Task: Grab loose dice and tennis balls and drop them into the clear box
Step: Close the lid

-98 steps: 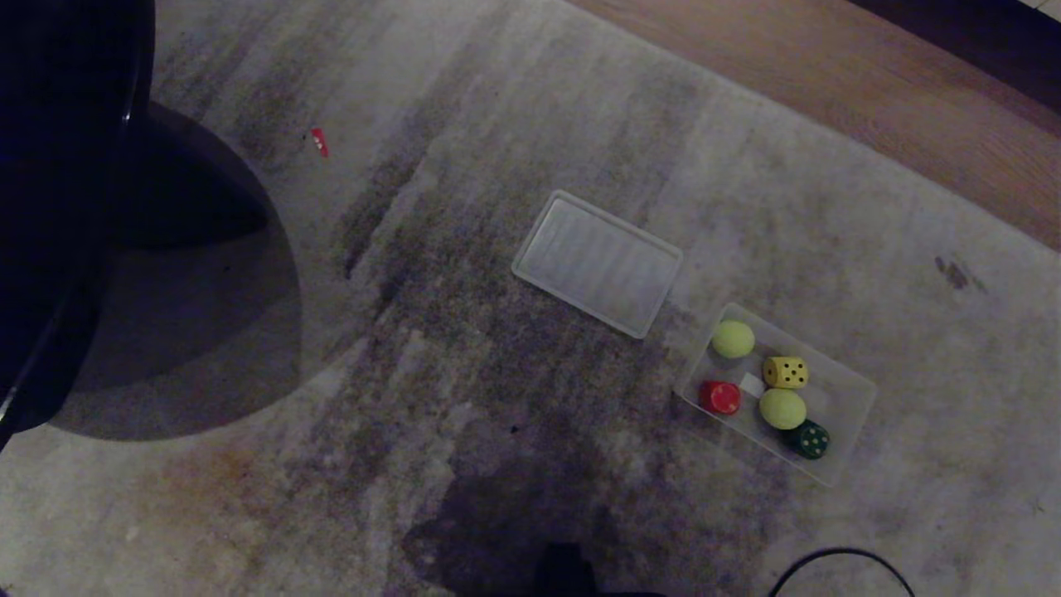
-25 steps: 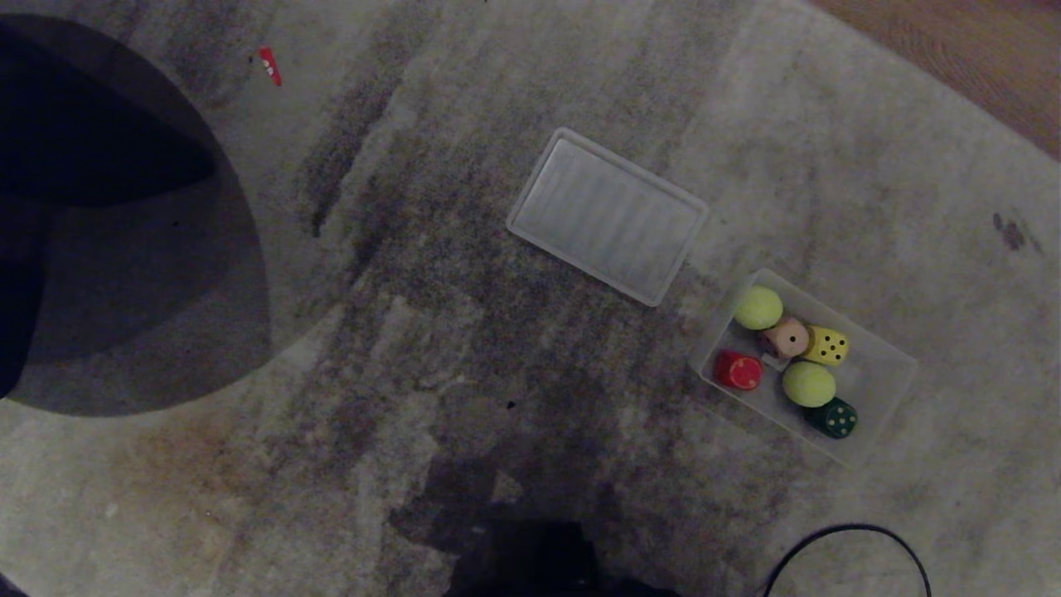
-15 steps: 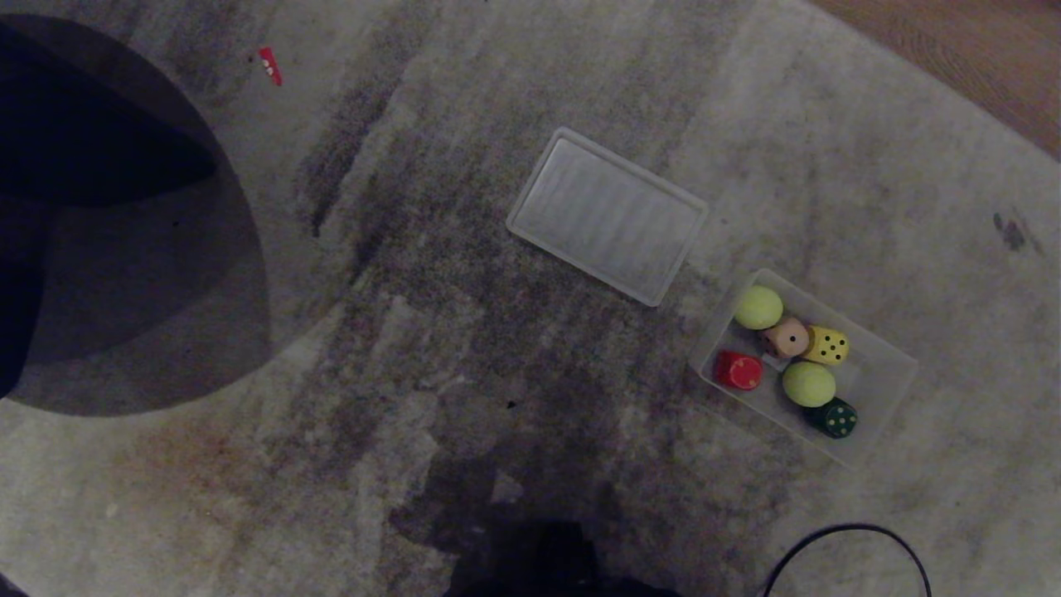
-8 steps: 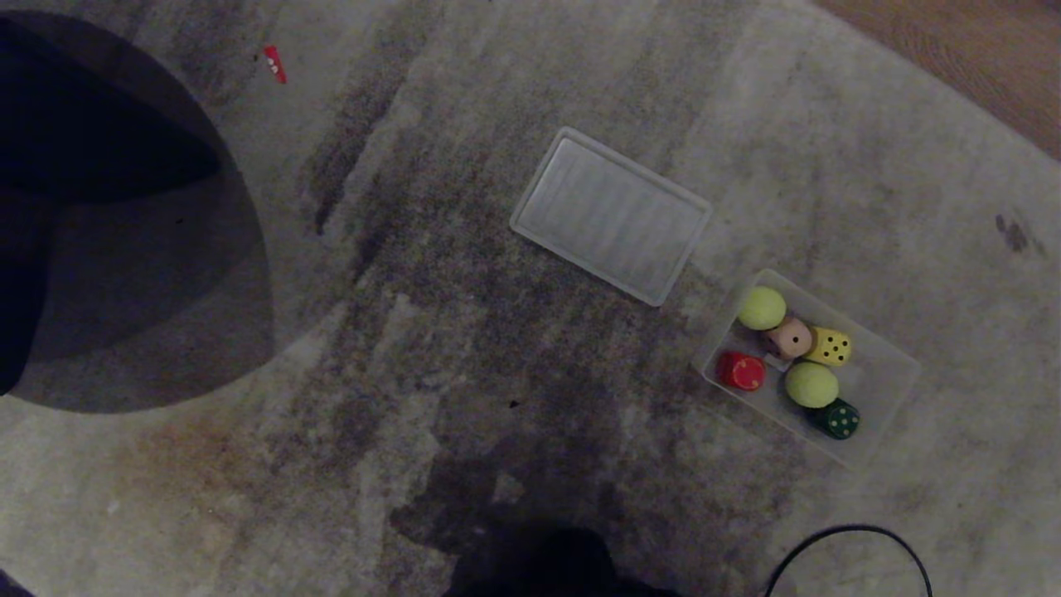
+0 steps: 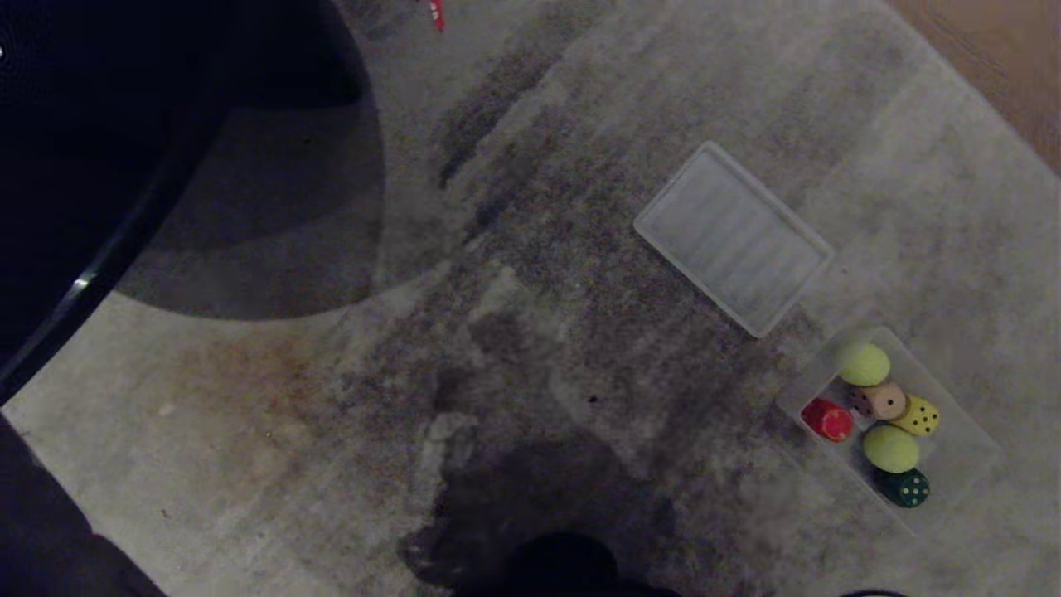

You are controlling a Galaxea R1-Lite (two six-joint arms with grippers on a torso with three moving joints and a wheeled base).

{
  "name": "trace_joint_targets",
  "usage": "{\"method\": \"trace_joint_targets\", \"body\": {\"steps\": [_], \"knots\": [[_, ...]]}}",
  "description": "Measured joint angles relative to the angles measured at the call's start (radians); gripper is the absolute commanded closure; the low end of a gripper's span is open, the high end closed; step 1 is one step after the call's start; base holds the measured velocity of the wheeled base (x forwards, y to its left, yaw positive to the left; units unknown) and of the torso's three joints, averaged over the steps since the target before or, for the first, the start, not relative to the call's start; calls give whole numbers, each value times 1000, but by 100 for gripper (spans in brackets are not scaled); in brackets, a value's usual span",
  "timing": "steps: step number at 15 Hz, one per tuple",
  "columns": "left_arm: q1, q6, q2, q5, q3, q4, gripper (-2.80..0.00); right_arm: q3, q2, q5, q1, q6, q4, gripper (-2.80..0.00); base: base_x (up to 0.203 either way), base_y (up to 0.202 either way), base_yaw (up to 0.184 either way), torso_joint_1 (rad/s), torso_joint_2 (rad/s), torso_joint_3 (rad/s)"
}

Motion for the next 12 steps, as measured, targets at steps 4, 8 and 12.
{"method": "trace_joint_targets", "body": {"steps": [4,8,12], "knots": [[0,0,0,0,0,0,0,0,0,1,-1,0,0,0,0,-6,144,5,2,2],[0,0,0,-1,0,0,0,1,1,1,0,1,-1,0,-1,1,15,1,1,1],[0,-1,0,-1,0,0,0,1,1,1,-1,2,-1,0,0,0,0,0,0,0]]}}
